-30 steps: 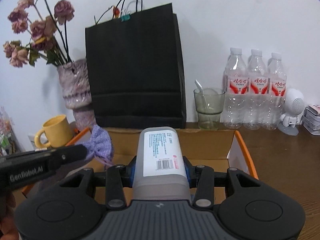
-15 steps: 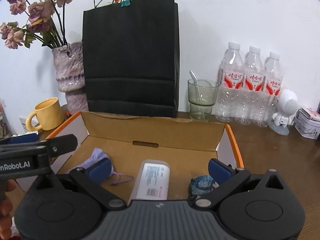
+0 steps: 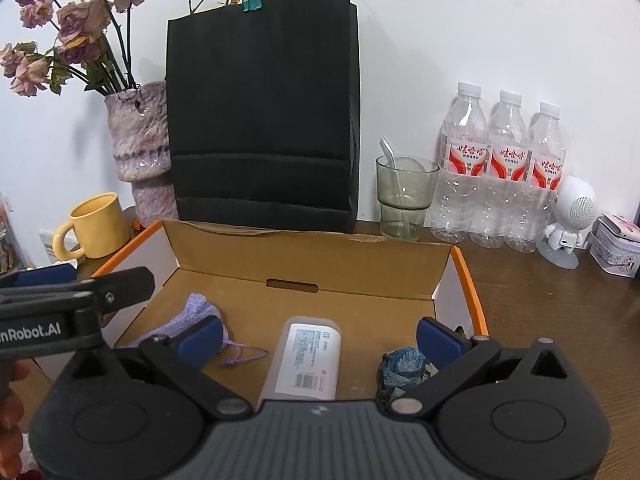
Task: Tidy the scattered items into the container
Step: 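Lift both items over the box and release them inside, then grasp the red rose ornament with the left tool while the right tool grasps the plush sheep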
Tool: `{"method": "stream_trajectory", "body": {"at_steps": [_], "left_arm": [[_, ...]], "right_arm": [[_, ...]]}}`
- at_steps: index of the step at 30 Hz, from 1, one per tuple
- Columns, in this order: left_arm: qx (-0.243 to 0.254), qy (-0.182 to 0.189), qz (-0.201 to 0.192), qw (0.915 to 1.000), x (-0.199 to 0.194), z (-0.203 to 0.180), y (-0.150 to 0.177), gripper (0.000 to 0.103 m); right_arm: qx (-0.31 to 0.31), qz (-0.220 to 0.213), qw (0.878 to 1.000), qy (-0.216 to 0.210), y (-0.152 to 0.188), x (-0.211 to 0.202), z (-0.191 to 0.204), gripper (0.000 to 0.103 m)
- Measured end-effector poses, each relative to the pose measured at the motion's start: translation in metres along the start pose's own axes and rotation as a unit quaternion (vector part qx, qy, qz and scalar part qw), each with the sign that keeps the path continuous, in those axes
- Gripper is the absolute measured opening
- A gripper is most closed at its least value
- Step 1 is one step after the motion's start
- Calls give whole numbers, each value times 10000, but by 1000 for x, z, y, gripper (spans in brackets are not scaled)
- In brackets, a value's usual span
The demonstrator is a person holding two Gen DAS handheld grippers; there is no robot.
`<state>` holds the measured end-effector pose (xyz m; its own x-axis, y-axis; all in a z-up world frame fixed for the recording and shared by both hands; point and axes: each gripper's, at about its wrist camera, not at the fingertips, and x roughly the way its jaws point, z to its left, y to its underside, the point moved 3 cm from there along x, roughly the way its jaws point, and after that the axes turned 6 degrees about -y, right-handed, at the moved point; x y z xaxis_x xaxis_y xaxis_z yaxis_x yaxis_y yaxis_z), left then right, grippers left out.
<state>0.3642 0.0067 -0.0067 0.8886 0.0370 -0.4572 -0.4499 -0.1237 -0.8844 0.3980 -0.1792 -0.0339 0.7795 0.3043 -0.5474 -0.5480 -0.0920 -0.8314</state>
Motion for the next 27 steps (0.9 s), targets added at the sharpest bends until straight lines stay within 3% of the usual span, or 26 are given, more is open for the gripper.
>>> {"method": "stream_trajectory", "body": {"at_steps": [7, 16, 21, 27], "left_arm": [[-94, 215, 55, 9997, -11, 3, -4, 103], [-2, 208, -280, 9994, -56, 25, -7, 103], [144, 50, -344, 9993, -80, 45, 4, 103], [167, -67, -142, 9997, -102, 66, 27, 103]], "right_arm": [[14, -48, 10000, -70, -2, -8, 0, 103], [-25, -327, 9994, -81, 1, -49, -6, 103], [-82, -419, 9990, -102, 19, -78, -7, 103], [-110, -324, 9993, -157, 53, -104, -1, 103]]}}
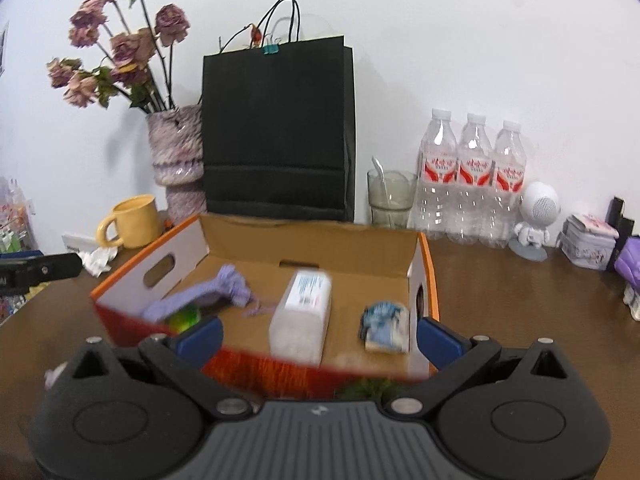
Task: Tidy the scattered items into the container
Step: 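Grasp the red rose ornament with the left tool while the right tool grasps the plush sheep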
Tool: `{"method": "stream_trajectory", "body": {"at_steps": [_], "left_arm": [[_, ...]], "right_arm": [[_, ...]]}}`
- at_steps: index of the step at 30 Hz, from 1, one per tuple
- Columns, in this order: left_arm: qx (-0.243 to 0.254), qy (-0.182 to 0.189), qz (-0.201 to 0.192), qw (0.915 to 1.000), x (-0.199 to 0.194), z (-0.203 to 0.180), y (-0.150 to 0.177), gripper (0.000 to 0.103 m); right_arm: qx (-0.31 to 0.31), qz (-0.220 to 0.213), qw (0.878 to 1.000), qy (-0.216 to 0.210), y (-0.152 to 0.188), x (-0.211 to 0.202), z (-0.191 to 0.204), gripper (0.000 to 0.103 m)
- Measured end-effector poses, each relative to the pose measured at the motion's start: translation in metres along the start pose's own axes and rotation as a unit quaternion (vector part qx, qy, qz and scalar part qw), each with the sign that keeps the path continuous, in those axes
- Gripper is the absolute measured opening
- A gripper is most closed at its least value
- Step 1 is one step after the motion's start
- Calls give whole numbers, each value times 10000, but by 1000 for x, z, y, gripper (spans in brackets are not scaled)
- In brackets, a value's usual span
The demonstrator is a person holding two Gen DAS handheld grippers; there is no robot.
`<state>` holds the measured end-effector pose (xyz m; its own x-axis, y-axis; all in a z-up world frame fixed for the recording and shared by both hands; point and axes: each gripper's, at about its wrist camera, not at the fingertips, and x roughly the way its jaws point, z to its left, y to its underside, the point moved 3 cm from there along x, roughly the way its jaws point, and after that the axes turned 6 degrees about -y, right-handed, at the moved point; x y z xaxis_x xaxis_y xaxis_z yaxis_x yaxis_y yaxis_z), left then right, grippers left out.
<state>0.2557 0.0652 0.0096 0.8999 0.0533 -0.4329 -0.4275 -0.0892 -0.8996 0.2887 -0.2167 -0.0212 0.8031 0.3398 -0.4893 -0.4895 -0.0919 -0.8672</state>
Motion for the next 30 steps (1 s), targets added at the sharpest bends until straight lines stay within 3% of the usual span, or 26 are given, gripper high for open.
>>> {"method": "stream_trajectory", "body": {"at_steps": [8, 14, 27, 30], "left_arm": [[-174, 198, 264, 9993, -35, -4, 47, 103], [-302, 693, 395, 9964, -55, -24, 73, 103], [-294, 493, 742, 9956, -38, -36, 86, 102], [-277, 434, 800, 9955, -28, -36, 86, 96]], "right_arm": [[92, 185, 9998, -81, 58, -31, 22, 103], [90, 286, 9995, -121, 86, -44, 42, 103], [-30, 419, 9991, -57, 97, -38, 62, 103], [-108, 420, 9991, -10, 97, -31, 65, 103]]}}
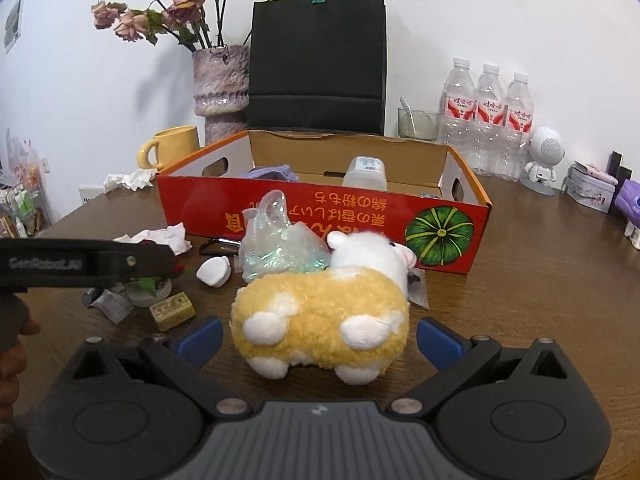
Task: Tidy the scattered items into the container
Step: 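Grasp the red rose ornament with the left tool while the right tool grasps the plush sheep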
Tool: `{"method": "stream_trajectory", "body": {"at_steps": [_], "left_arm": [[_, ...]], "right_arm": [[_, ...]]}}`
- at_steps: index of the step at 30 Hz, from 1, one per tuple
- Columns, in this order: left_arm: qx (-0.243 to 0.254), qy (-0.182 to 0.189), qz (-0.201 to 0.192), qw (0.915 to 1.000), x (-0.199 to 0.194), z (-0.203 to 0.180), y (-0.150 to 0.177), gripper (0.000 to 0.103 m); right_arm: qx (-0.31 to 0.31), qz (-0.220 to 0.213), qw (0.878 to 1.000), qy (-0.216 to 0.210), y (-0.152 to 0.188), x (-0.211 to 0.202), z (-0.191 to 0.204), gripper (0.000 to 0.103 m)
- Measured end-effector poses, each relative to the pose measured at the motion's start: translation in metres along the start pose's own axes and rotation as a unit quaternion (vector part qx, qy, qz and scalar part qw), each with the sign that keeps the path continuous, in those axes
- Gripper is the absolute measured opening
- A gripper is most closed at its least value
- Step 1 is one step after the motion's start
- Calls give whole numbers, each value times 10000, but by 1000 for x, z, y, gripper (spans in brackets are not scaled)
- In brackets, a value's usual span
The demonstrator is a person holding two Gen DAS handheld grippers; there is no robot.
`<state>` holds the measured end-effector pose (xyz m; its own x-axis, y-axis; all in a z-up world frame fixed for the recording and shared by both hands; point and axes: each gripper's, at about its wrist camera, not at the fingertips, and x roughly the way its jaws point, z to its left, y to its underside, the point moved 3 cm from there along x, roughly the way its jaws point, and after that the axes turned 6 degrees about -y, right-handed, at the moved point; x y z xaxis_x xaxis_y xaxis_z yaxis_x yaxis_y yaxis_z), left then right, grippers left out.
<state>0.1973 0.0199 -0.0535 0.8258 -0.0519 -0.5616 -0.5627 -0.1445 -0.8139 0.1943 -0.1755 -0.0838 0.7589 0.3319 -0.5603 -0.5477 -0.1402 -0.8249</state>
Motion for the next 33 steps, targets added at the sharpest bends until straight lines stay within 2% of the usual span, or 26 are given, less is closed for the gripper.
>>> {"method": "stream_trajectory", "body": {"at_steps": [4, 10, 13, 16, 18, 33], "left_arm": [[69, -55, 9, 10000, 9, -2, 0, 87], [6, -112, 250, 9996, 24, 1, 6, 72], [-89, -67, 286, 9995, 26, 6, 7, 56], [-196, 89, 248, 9995, 25, 10, 8, 46], [-207, 111, 223, 9995, 24, 11, 9, 46], [-180, 269, -60, 9995, 11, 12, 8, 46]], "right_arm": [[-17, 61, 10000, 28, -2, 11, 0, 103], [-114, 126, 9997, 178, -4, 26, 2, 103], [-229, 131, 9992, 291, -5, 30, 6, 103], [-172, 51, 9996, 208, -4, 26, 5, 100], [-63, 16, 9999, 87, -4, 23, 1, 98], [53, -304, 9995, 109, -1, 6, -9, 97]]}}
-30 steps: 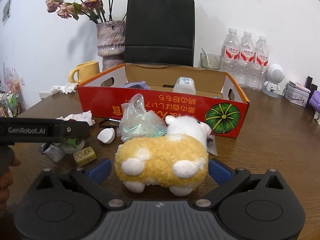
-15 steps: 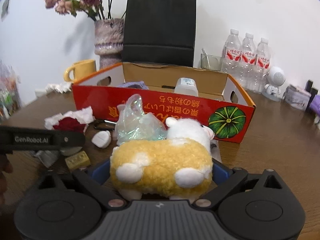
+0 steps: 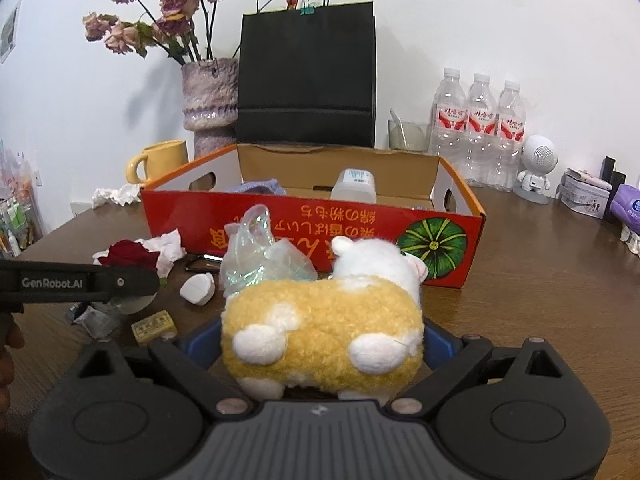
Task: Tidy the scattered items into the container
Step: 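Grasp the red rose ornament with the left tool while the right tool grasps the plush sheep, then carry the rose and sheep into the box and open both tools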
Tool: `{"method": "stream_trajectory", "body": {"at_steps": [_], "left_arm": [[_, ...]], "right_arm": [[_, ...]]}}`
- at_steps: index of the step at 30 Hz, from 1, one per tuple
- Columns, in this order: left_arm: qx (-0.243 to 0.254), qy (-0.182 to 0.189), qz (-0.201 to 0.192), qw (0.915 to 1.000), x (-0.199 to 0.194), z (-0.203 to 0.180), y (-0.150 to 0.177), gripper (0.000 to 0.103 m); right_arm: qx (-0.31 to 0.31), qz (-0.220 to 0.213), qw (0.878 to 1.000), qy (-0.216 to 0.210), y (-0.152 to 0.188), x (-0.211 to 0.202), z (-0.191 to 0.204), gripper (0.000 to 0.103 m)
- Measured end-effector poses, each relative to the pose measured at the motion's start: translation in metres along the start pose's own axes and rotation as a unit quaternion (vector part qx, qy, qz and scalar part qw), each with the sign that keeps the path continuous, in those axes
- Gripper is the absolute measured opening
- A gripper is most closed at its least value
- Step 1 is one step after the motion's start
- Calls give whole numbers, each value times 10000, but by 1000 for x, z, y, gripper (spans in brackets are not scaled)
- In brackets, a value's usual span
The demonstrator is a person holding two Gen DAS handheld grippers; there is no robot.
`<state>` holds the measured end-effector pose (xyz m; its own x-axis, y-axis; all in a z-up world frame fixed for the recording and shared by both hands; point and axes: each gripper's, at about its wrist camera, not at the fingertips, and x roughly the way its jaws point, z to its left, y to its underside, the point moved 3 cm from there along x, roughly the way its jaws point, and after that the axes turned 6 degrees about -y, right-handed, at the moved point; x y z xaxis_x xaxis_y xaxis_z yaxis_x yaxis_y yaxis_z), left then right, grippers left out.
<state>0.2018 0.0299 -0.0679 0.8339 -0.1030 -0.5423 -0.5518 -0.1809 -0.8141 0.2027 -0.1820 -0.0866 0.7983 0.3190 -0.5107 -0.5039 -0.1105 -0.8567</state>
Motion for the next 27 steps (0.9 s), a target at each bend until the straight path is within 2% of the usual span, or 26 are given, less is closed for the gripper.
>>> {"method": "stream_trajectory", "body": {"at_steps": [8, 12, 18, 22, 27], "left_arm": [[93, 280, -356, 9989, -22, -4, -23, 46], [206, 333, -637, 9972, -26, -11, -48, 46], [323, 351, -1139, 9924, -8, -28, -102, 46], [282, 435, -1214, 9913, 20, -39, -127, 46], [178, 244, -985, 9947, 71, -41, -143, 46]], "right_arm": [[75, -396, 9991, -121, -22, -19, -7, 97], [111, -690, 9971, -288, -52, -24, -14, 97], [20, -1163, 9930, -204, -105, -5, -25, 97], [34, -1159, 9932, -100, -129, 27, -39, 97], [360, -746, 9963, -217, -144, 78, -64, 97]]}}
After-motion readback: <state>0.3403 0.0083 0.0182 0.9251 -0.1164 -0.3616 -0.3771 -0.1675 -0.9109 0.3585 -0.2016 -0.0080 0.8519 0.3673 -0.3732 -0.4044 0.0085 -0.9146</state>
